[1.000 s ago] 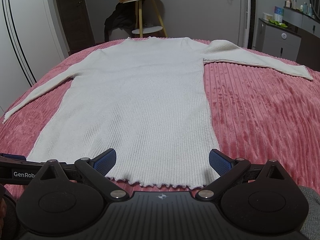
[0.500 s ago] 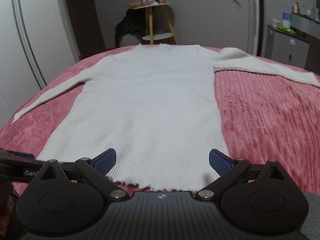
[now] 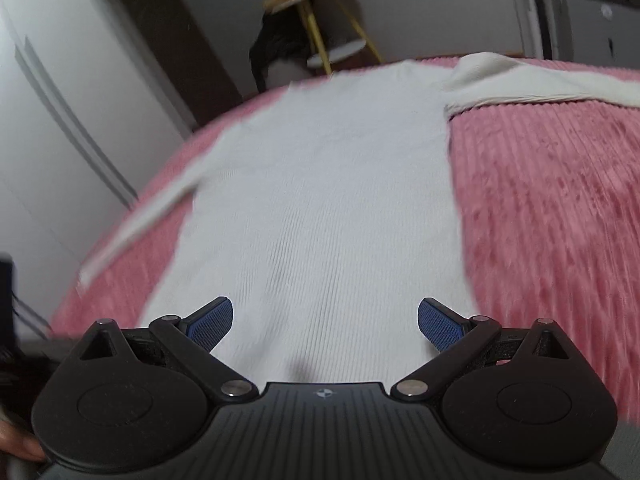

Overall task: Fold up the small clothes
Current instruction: 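Reach the right tool to a sleeve cuff and close on it, then carry the cuff across the sweater body with the right tool and release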

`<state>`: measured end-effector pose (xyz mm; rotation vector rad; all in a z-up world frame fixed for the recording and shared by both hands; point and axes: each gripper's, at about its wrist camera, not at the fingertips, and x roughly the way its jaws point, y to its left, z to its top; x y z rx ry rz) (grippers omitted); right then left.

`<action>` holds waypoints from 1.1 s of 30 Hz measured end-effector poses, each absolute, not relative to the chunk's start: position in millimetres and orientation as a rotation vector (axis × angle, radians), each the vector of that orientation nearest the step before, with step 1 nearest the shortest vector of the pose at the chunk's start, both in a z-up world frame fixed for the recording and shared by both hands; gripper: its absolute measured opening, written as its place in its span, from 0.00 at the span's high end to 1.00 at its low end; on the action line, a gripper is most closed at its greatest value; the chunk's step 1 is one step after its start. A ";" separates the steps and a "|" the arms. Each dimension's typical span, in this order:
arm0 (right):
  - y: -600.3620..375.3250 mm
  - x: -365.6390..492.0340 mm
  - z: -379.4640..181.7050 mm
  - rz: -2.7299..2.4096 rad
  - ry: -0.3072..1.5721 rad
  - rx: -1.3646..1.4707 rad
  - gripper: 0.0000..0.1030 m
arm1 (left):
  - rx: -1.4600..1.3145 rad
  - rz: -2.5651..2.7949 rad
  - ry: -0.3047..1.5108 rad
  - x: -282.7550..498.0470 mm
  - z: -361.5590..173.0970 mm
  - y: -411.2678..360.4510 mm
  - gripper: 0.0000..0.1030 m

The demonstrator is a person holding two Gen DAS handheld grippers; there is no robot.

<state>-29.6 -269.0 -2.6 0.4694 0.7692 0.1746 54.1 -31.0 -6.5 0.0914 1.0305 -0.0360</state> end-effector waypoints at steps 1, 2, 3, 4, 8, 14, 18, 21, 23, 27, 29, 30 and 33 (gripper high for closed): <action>-286.7 -24.7 -1.7 0.172 0.736 0.531 0.04 | 0.084 -0.034 1.018 62.9 -6.1 -34.9 0.00; -306.6 -19.0 -1.7 0.164 0.705 0.592 0.04 | 0.081 -0.030 1.007 71.7 -5.9 -39.1 0.00; -329.4 -12.3 -2.4 0.144 0.674 0.648 0.04 | 0.082 -0.029 0.996 81.0 -6.2 -43.7 0.00; -353.6 -6.5 -3.8 0.104 0.639 0.695 0.04 | 0.085 -0.030 0.985 90.5 -7.4 -49.0 0.00; -456.2 15.9 -11.9 -0.134 0.532 0.803 0.20 | 0.087 -0.039 0.954 129.3 -17.3 -66.4 0.00; -591.7 43.9 -38.8 -0.465 0.463 0.930 0.56 | 0.009 -0.011 0.932 178.6 -36.8 -73.0 0.00; -649.8 51.8 -62.6 -0.574 0.418 1.042 0.63 | -0.016 0.006 0.933 190.7 -50.8 -72.6 0.00; -677.4 62.9 -78.6 -0.620 0.416 1.070 0.67 | -0.025 0.001 0.920 190.3 -56.4 -71.2 0.00; -686.9 68.0 -87.3 -0.626 0.403 1.074 0.70 | -0.031 -0.009 0.902 188.9 -57.1 -69.5 0.00; -696.1 82.1 -91.3 -0.644 0.416 1.042 0.94 | -0.036 -0.030 0.879 186.6 -59.4 -68.4 0.00; -689.5 85.1 -82.3 -0.662 0.421 0.993 0.94 | -0.032 -0.043 0.865 185.2 -60.3 -67.8 0.00; -683.5 87.3 -74.6 -0.663 0.418 0.950 0.94 | -0.030 -0.049 0.858 184.4 -60.5 -67.4 0.00; -648.2 100.4 -41.7 -0.609 0.417 0.749 0.94 | -0.027 -0.068 0.836 182.7 -62.7 -65.6 0.00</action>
